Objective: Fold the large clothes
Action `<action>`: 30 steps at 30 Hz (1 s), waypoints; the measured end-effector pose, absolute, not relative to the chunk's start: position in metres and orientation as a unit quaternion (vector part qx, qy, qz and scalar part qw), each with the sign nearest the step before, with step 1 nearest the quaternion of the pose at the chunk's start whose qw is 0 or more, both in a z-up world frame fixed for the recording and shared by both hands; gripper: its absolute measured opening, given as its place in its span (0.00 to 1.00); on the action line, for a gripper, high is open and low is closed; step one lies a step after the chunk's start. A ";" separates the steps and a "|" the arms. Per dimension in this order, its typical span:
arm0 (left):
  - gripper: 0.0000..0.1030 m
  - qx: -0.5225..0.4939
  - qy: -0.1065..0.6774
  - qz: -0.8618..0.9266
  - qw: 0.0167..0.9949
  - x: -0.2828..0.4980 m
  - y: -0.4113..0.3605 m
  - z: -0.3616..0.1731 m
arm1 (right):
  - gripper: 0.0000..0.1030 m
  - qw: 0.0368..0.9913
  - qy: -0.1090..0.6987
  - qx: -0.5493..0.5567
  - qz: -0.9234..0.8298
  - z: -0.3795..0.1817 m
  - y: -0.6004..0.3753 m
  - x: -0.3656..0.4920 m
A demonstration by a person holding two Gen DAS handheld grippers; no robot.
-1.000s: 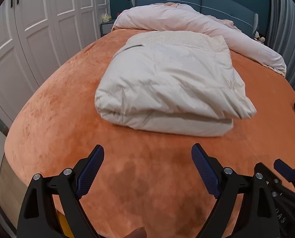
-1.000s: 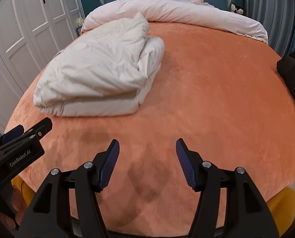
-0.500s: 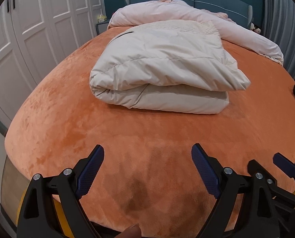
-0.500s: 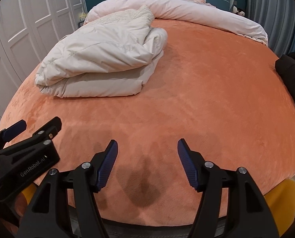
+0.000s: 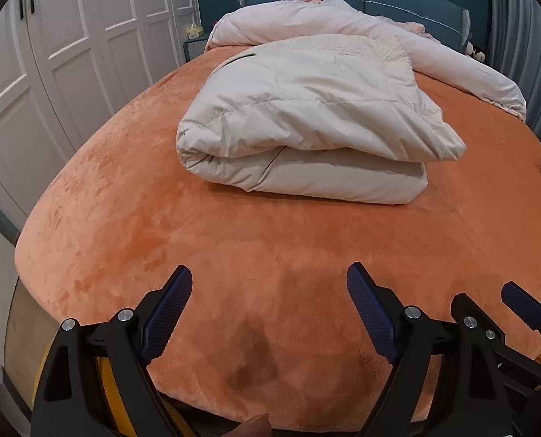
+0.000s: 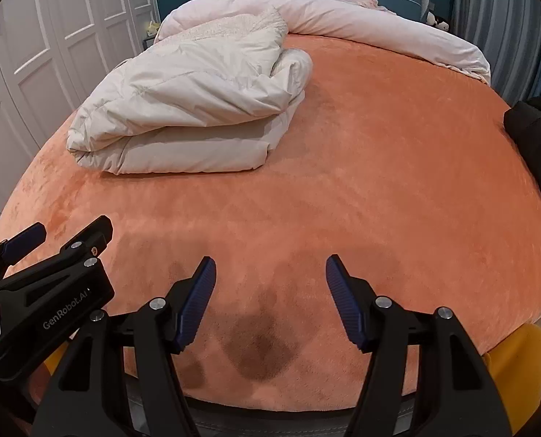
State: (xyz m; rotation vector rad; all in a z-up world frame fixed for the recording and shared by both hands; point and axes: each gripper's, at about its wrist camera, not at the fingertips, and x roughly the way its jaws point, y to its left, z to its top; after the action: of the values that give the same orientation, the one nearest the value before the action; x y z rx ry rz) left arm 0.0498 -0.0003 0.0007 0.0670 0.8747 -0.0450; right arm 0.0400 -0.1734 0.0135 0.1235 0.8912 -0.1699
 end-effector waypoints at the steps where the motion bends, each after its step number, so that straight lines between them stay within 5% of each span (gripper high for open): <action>1: 0.81 0.033 0.424 -0.022 0.905 0.050 0.000 0.000 | 0.59 0.897 0.431 0.060 -0.082 0.013 -0.173 0.040; 30: 0.75 0.030 0.429 -0.027 0.902 0.052 0.003 0.000 | 0.59 0.897 0.431 0.054 -0.088 0.014 -0.167 0.039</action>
State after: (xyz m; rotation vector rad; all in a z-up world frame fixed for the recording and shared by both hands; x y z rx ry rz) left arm 0.0515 0.0030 0.0003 0.0614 0.8877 -0.0557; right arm 0.0390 -0.1668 0.0144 0.1115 0.8920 -0.1828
